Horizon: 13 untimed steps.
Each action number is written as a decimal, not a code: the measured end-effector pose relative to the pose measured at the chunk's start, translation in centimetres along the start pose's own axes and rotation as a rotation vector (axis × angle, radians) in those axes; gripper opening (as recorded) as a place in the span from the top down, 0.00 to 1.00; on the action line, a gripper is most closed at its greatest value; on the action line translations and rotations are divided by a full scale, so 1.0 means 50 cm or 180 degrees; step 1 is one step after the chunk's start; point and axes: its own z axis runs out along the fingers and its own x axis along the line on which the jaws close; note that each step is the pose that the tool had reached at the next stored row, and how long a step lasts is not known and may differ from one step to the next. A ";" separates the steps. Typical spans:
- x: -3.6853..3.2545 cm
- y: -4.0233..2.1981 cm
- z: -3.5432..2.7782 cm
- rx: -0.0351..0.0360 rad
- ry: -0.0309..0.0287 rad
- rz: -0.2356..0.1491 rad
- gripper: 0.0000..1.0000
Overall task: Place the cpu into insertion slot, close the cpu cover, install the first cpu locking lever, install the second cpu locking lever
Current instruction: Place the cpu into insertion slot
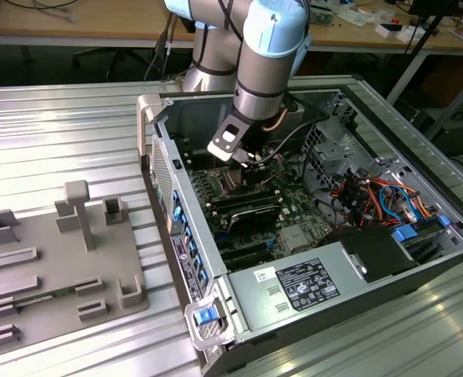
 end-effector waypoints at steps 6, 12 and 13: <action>0.001 0.000 0.004 0.0000 0.0000 0.0002 0.45; 0.002 -0.001 0.009 0.0001 0.0000 0.0001 0.45; 0.003 -0.001 0.009 0.0001 0.0000 0.0001 0.45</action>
